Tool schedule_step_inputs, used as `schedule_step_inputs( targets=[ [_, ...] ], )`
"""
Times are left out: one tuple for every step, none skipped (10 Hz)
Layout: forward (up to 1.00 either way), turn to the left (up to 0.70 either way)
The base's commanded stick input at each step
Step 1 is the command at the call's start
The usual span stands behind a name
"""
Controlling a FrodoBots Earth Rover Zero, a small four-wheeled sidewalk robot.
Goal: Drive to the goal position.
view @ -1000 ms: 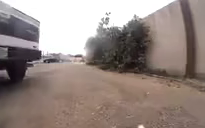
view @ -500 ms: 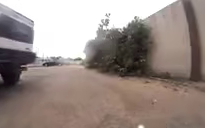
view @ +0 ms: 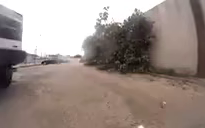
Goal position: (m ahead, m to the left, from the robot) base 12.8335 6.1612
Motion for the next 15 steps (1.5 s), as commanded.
schedule_step_inputs(
  targets=[
    [0.50, 0.00],
    [0.50, 0.00],
    [0.50, 0.00],
    [0.50, 0.00],
    [0.50, 0.00],
    [0.50, 0.00],
    [0.50, 0.00],
    [0.50, 0.00],
    [0.50, 0.00],
    [0.50, 0.00],
    [0.50, 0.00],
    [0.50, 0.00],
    [0.50, 0.00],
    [0.50, 0.00],
    [0.50, 0.00]
  ],
)
